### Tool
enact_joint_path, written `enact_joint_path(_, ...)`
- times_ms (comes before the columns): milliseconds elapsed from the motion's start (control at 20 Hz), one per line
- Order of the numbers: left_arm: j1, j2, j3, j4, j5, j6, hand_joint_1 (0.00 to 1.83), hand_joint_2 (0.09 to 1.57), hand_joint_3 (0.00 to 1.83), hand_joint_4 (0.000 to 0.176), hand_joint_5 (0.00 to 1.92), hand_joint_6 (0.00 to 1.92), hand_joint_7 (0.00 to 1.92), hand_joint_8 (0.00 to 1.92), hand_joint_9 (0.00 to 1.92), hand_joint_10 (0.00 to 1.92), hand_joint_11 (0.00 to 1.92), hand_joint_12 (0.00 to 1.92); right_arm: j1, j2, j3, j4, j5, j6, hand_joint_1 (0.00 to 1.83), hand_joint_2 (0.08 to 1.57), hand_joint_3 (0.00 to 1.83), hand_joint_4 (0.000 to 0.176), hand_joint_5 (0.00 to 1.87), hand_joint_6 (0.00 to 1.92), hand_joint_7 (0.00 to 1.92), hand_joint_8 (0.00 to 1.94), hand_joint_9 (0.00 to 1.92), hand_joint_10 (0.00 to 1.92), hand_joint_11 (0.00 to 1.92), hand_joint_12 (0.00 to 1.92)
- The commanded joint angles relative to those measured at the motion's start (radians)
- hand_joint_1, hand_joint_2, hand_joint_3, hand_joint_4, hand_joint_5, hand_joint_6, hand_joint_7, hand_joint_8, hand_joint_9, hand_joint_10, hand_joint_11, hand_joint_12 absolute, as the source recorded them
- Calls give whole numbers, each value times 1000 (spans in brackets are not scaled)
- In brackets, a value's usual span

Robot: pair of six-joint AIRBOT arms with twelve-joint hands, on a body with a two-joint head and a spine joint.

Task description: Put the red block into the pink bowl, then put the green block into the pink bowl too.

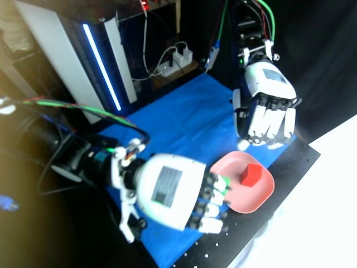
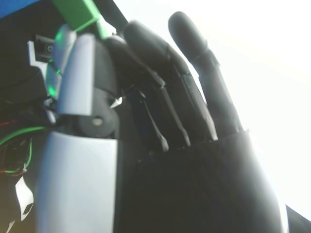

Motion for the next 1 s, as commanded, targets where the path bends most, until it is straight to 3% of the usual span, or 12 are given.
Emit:
enact_joint_path(0, -6, 3, -1, -15, -123, -3, 1364, 1161, 0, 0, 681, 1303, 937, 968, 902, 1264, 591, 1175, 23, 1, 4, 1, 117, 6, 1308, 976, 1, 0, 1372, 83, 1378, 477, 1310, 435, 959, 1250)
enact_joint_path(150, -6, 3, -1, -15, -123, -3, 1373, 1131, 1, 0, 728, 1232, 995, 904, 984, 1169, 612, 1174, 29, -5, 10, 0, 117, 6, 1309, 987, 0, 0, 1391, 40, 1301, 650, 1167, 757, 931, 1379)
enact_joint_path(400, -7, 4, -2, -15, -124, -5, 1371, 1129, 1, 0, 748, 1224, 1010, 879, 960, 1189, 560, 1165, 36, -12, 16, 1, 117, 6, 1303, 999, 0, 0, 1396, 16, 1251, 749, 1116, 848, 869, 1433)
enact_joint_path(500, -7, 5, -3, -15, -124, -6, 1363, 1162, 0, 0, 698, 1328, 934, 971, 881, 1270, 545, 1162, 36, -12, 16, 1, 117, 6, 1306, 997, 0, 0, 1391, 14, 1261, 738, 1121, 872, 898, 1414)
enact_joint_path(600, -7, 7, -3, -15, -124, -7, 1362, 1165, 0, 0, 676, 1331, 932, 978, 883, 1275, 571, 1169, 35, -12, 13, 0, 117, 6, 1221, 960, 2, 0, 1461, 68, 1257, 382, 1164, 753, 934, 1300)
enact_joint_path(700, -7, 11, -5, -15, -120, -7, 1362, 1165, 0, 0, 683, 1339, 934, 974, 876, 1277, 571, 1170, 35, -12, 8, -2, 117, 6, 1219, 963, 0, 0, 1442, 115, 1317, 215, 1173, 727, 932, 1307)
enact_joint_path(750, -6, 12, -5, -15, -118, -7, 1361, 1168, 0, 0, 669, 1352, 912, 987, 897, 1265, 608, 1141, 35, -12, 6, -3, 116, 9, 1233, 893, 0, 0, 1193, 22, 1304, 128, 1171, 616, 906, 1242)
enact_joint_path(950, -6, 16, -8, -15, -114, -7, 1366, 1132, 0, 0, 744, 1243, 969, 910, 994, 1160, 686, 1093, 34, -11, -6, -8, 91, 11, 1154, 833, 1, 0, 1023, 0, 1209, 2, 1133, 221, 773, 1038)
